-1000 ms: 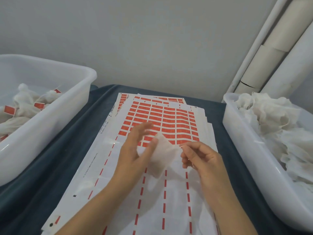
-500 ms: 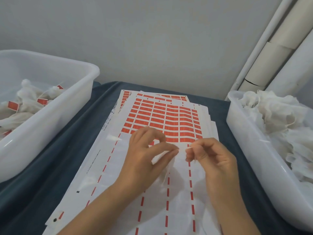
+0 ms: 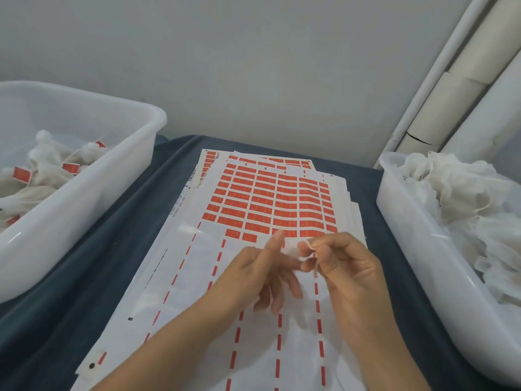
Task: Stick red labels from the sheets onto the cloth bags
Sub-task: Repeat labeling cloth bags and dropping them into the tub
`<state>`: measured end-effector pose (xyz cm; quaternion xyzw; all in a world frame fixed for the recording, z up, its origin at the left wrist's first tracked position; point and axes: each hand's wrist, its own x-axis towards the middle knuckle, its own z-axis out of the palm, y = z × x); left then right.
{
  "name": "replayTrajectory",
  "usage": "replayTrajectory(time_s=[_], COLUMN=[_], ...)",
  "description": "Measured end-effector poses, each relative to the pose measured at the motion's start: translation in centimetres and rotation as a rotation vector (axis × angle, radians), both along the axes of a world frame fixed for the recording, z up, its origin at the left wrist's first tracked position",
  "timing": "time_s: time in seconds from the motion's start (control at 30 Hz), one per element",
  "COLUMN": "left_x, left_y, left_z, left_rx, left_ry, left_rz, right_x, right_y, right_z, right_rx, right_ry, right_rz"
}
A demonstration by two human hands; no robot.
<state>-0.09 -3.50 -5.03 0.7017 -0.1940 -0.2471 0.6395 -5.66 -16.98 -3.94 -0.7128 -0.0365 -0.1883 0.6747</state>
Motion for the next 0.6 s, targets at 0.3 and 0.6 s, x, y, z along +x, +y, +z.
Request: replayTrajectory(time_s=[0.3, 0.6], left_x=[2.3, 2.8], left_y=[2.6, 0.8], left_z=[0.7, 0.9], left_rx=[-0.690, 0.176], left_ry=[0.699, 0.401], left_rz=[0.131, -0.089], right_x=[0.5, 0.9], right_y=[0.5, -0.2], right_z=[-1.0, -1.5], right_rx=[-0.347, -0.258], right_ry=[0.162, 0.149], right_rz=[0.031, -0.168])
